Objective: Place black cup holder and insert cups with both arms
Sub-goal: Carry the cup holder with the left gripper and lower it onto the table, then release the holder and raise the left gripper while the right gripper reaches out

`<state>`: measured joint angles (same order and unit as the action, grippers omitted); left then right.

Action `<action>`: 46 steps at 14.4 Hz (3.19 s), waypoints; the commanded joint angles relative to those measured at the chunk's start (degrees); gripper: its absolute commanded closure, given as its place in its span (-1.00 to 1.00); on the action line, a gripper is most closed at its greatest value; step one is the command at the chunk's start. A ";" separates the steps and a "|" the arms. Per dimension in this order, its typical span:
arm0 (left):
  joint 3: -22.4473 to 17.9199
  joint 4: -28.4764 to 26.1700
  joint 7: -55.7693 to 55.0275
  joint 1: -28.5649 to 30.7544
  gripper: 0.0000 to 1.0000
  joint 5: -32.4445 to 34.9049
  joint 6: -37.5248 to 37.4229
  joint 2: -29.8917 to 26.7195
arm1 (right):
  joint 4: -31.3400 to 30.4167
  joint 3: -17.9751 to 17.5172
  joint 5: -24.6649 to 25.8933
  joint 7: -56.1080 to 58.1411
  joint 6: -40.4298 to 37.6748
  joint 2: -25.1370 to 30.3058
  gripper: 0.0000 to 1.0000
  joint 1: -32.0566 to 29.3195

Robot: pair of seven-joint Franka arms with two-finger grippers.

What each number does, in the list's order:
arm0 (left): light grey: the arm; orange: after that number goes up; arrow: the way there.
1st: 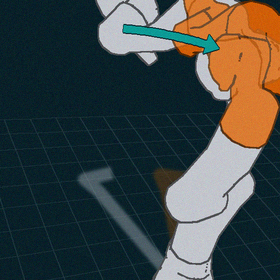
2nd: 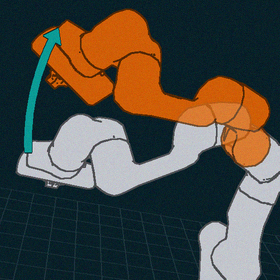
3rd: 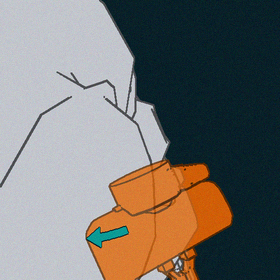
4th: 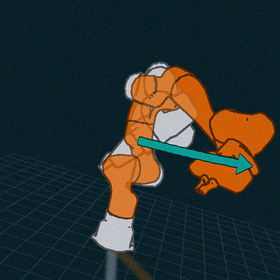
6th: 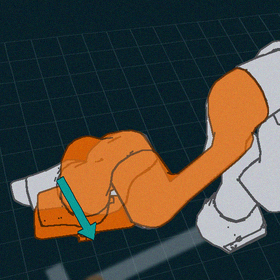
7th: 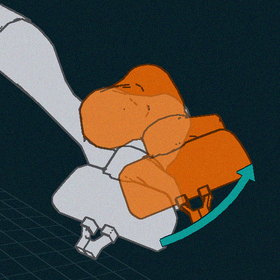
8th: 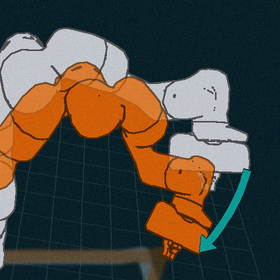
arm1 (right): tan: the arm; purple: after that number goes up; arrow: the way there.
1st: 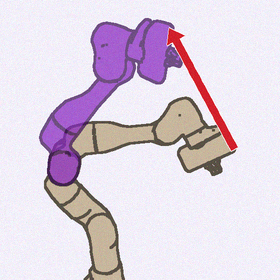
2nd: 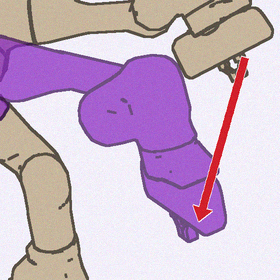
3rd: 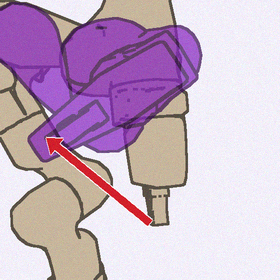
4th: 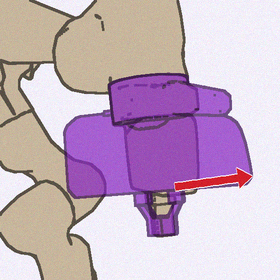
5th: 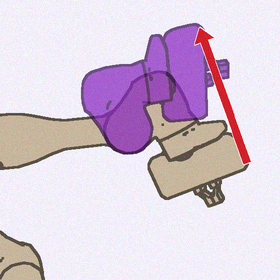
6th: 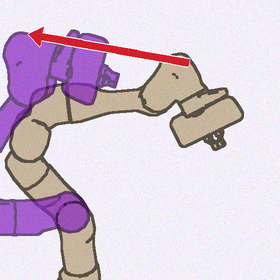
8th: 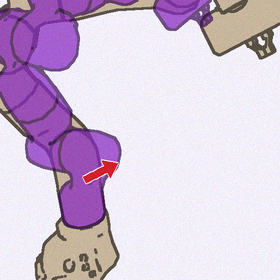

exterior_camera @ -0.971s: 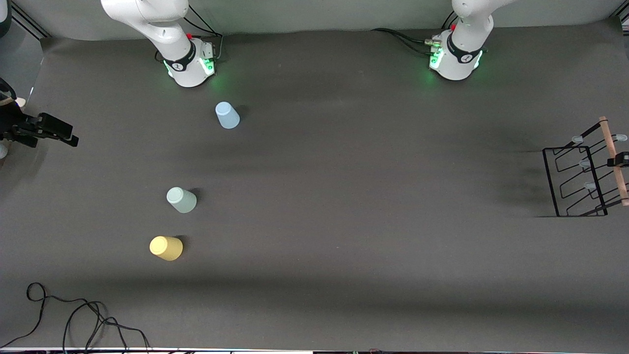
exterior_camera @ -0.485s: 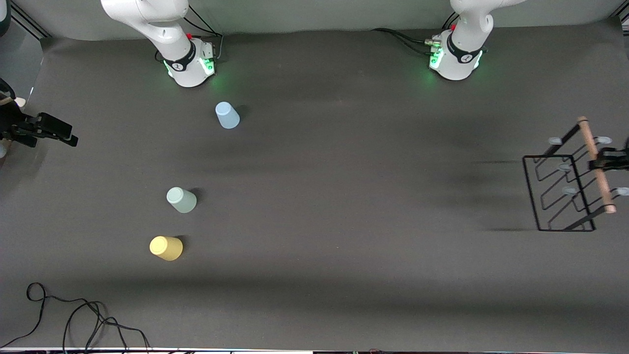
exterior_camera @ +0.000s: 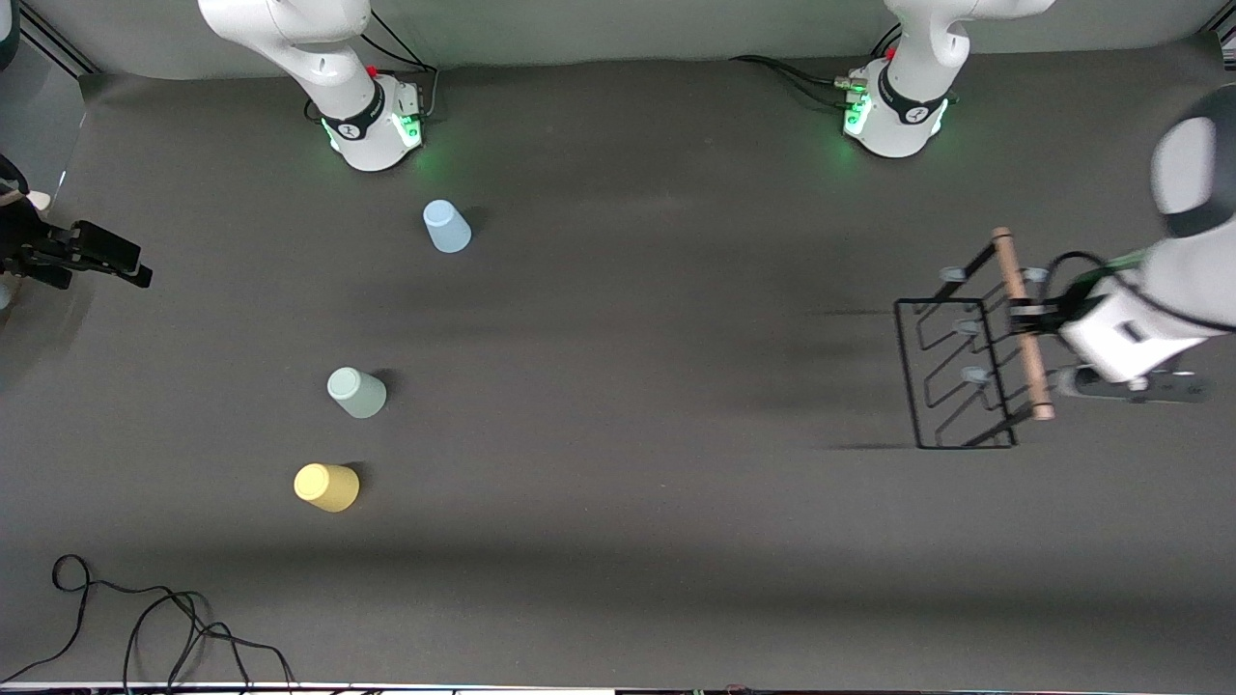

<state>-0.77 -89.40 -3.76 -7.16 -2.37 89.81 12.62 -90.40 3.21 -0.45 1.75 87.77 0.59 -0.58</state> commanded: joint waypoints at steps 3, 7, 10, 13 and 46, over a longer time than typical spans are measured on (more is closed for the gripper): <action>-1.07 -0.43 -13.96 -9.61 1.00 -4.13 8.52 3.98 | 0.31 0.22 -1.22 -0.35 -0.32 0.20 -1.00 0.06; -1.07 0.97 -25.74 -17.34 1.00 -4.14 15.82 7.85 | 0.31 0.22 -1.22 -0.26 -0.23 0.11 -1.00 0.06; -1.07 4.30 -34.70 -22.53 1.00 -4.14 17.85 12.06 | 0.31 0.22 -1.22 -0.26 -0.23 0.02 -1.00 0.06; -1.07 7.91 -43.14 -27.63 1.00 -4.22 17.86 16.55 | 0.31 0.22 -1.22 -0.26 -0.14 0.02 -1.00 0.06; 3.15 14.95 10.51 -3.15 -1.00 8.25 -12.19 1.89 | -14.53 0.04 -2.80 -10.87 13.02 2.48 -1.00 7.77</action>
<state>1.62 -72.75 0.20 -14.19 3.54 79.03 17.30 -100.15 3.14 -2.55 -3.81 96.83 1.10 4.10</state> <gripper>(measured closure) 0.000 0.000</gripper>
